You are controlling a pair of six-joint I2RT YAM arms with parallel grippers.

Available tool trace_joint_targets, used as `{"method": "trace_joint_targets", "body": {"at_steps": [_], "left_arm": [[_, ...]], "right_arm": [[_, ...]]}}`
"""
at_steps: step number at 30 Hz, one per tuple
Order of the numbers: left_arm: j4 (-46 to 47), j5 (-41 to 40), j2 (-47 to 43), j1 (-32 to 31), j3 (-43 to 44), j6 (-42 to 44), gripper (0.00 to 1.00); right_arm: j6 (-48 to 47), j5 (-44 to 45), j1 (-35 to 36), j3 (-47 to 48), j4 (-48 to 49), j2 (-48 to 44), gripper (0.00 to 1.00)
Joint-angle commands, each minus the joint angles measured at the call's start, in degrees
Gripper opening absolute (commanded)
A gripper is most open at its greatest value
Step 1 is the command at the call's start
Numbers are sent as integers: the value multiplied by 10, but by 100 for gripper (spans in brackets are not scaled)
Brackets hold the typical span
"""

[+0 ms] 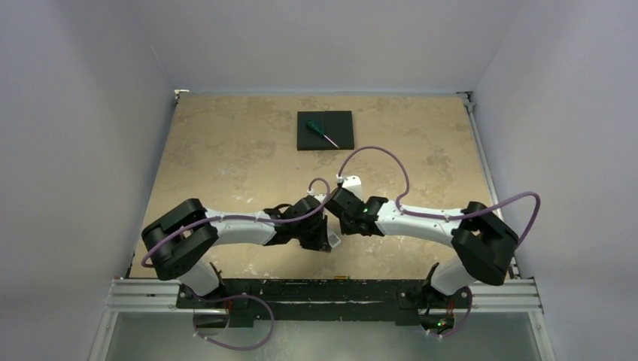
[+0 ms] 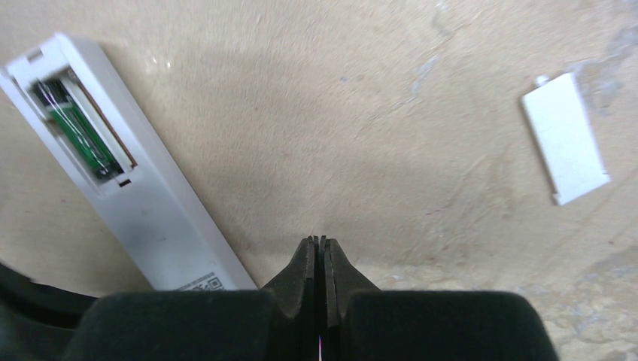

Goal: Load the batteries into the remote control

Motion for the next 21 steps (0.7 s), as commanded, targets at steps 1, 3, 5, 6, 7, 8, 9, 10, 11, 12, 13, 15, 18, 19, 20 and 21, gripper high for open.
{"method": "trace_joint_targets", "body": {"at_steps": [1,3,5,6,7,8,9,10,11,12,13,15,18,19,20,21], "left_arm": [[6,-24,36,-30,20,-17,0],[6,-29,44,-37,28,-18,0],[6,-33,52,-41,35,-18,0],[6,-35,56,-44,38,-18,0],[6,-35,59,-44,42,-19,0],[6,-36,63,-46,46,-19,0],[6,-38,67,-47,50,-19,0],[6,-41,70,-48,54,-17,0],[6,-44,74,-48,59,-15,0],[6,-48,78,-48,64,-11,0],[6,-52,82,-48,70,-7,0],[-1,-63,92,-48,81,2,0],[-17,-75,113,-48,103,21,0],[-22,-79,120,-48,114,27,0],[-29,-85,129,-48,124,33,0],[-34,-87,137,-47,133,38,0]], "right_arm": [[3,40,-4,-6,-23,-64,3],[5,38,-4,-12,-33,-88,6],[6,30,-4,-19,-43,-116,7],[7,24,-4,-23,-46,-127,8],[8,15,-4,-26,-47,-139,9],[8,5,-4,-31,-47,-152,10],[9,-4,-4,-34,-48,-163,11],[10,-11,-4,-36,-51,-176,11],[12,-17,-4,-38,-55,-189,11],[12,-22,-4,-39,-59,-201,11],[12,-28,-4,-41,-64,-214,11],[12,-37,-4,-45,-74,-238,11],[23,-40,-4,-53,-93,-279,11],[27,-41,-4,-58,-97,-296,11],[32,-44,-4,-65,-101,-309,11],[34,-48,-4,-70,-103,-321,11]]}}
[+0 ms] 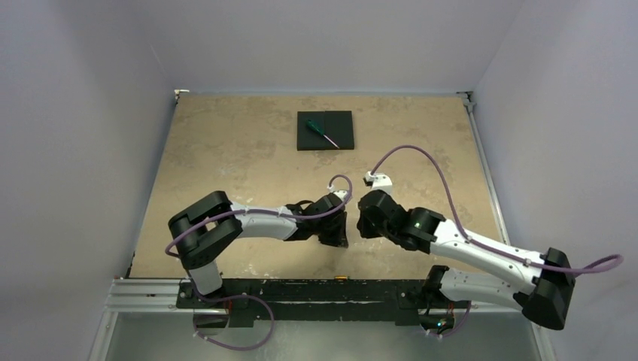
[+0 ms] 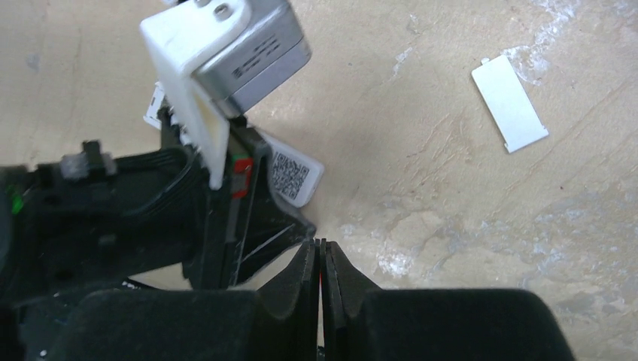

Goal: Load the batteries into the remote control

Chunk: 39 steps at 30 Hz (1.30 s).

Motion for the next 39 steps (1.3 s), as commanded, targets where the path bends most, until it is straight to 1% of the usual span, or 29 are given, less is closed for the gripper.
{"method": "trace_joint_targets", "body": {"at_steps": [1,5,7,13,20,23,27,32,39], "left_arm": [[-53,-56,49,0,40,48,0],[-74,-72,73,0,71,58,0],[-79,-74,77,-1,80,61,0],[-96,-81,48,0,84,68,0],[-111,-83,-35,0,65,74,0],[-123,-88,-78,0,57,72,0],[-137,-94,-135,0,46,70,0],[-164,-111,-197,0,32,70,8],[-206,-160,-281,-1,1,66,21]], "right_arm": [[23,-18,-1,-24,-30,-58,11],[21,-54,-1,-42,-33,-90,11],[25,-58,-1,-47,-32,-107,14],[25,-78,-1,-50,-30,-123,18],[-2,-123,-1,-59,-1,-120,24],[-7,-141,-1,-67,12,-130,28],[-18,-169,0,-71,23,-115,35],[-32,-200,7,-74,40,-81,41],[-57,-225,29,-70,42,-34,46]]}}
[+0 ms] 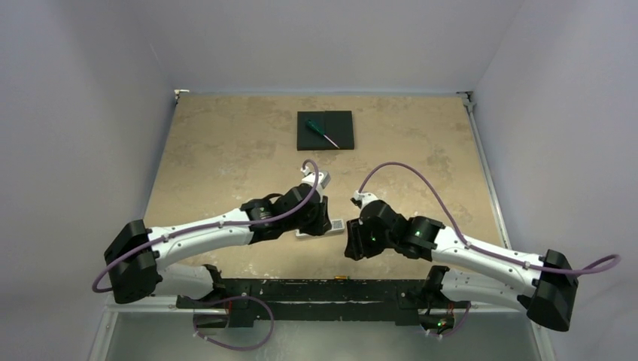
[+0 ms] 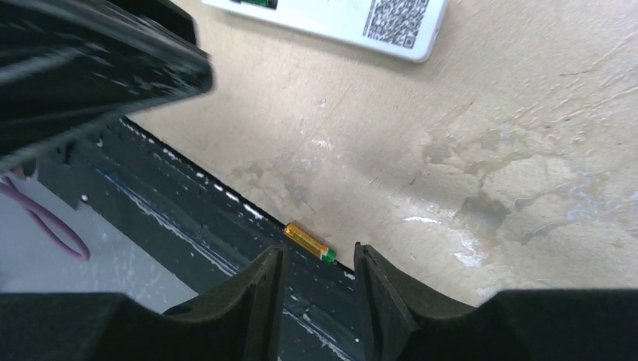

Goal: Load the batteries into the remote control

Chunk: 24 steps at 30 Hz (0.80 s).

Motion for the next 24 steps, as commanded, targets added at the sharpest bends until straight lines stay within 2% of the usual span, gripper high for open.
{"method": "trace_joint_targets", "body": {"at_steps": [1,5,15,24], "left_arm": [[-36,-51,-64,1,-27,4,23],[-58,-74,-117,0,-53,-6,35],[-107,-105,-203,1,-78,-23,52],[-132,-114,-246,1,-92,-31,57]], "right_arm": [[-30,-26,18,0,14,28,46],[-34,-4,53,9,10,54,47],[-46,77,142,49,-3,120,50],[-91,98,191,80,-5,178,55]]}}
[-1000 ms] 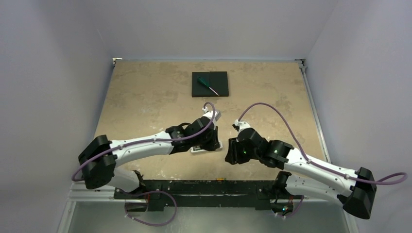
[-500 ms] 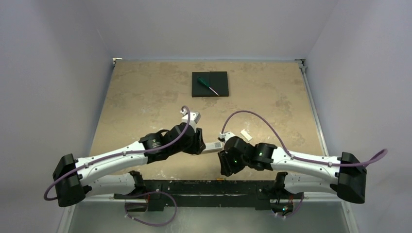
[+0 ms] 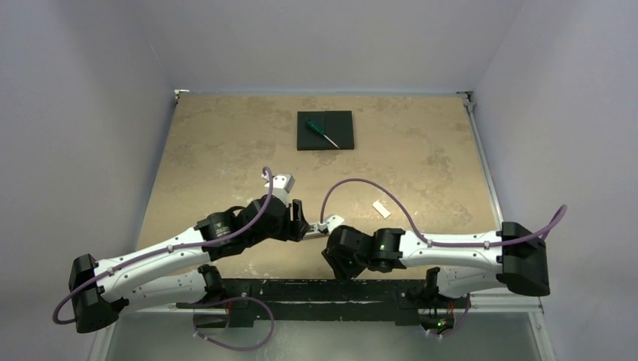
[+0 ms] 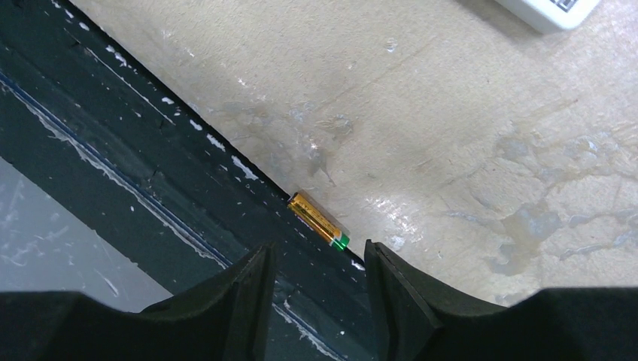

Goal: Load the batteries into the remote control

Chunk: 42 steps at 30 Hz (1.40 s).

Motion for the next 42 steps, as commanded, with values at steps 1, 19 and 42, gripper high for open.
{"method": "trace_joint_targets", "body": {"at_steps": [1,19,42], "left_arm": [[-16,-18,-28,1,-18,-13,57],[-43,-17,-81,1,-45,-17,57],[-30,-17,-64,1,-49,-12,57]], "right_arm": [[-40,20,22,33,4,26,56],[-70,22,39,62,-24,133,51],[-75,6,45,57,-17,176,20]]}}
